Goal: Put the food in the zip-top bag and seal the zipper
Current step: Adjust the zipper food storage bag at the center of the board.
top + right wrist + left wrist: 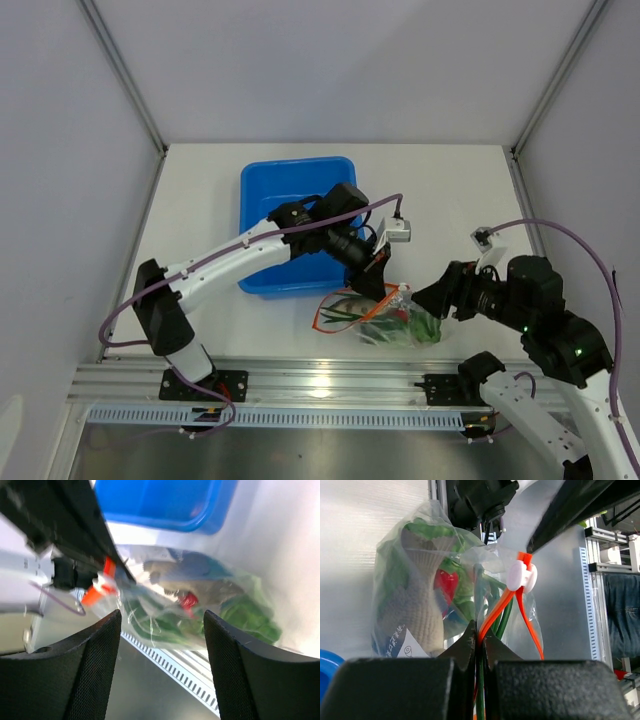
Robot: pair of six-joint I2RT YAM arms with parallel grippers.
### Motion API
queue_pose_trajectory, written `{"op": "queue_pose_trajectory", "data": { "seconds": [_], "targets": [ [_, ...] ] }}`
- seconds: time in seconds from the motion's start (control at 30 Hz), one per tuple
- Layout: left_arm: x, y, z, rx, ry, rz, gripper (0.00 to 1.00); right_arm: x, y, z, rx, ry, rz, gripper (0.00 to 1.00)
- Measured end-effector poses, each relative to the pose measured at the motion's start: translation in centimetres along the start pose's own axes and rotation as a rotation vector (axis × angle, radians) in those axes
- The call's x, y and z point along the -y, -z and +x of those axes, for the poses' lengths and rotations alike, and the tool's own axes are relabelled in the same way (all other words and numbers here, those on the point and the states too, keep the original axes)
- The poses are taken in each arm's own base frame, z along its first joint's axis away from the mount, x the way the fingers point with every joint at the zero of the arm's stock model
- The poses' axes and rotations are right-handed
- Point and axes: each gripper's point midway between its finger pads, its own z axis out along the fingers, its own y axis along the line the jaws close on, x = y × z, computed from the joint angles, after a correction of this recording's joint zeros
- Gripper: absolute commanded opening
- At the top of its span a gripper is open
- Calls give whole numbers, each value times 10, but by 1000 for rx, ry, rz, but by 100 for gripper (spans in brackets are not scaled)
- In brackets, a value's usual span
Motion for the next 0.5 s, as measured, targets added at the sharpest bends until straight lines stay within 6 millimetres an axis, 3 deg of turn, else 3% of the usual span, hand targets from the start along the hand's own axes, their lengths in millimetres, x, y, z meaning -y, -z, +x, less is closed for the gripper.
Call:
{"op": "queue_pose_trajectory", "data": {
  "seconds": [0.2, 0.3, 0.43, 0.5],
  "targets": [
    [0, 6, 0, 7, 2, 26, 3, -8, -7, 32, -49, 77, -161, 66],
    [2, 6, 1, 6, -1, 43, 3, -16, -8, 32, -34, 113, -231, 67],
    [6, 6, 2, 4, -1, 64, 3, -28, -9, 24, 7, 179, -303, 77],
    [7, 6, 2, 4, -3, 72, 3, -31, -10, 19, 21, 213, -324, 77]
  ]
}}
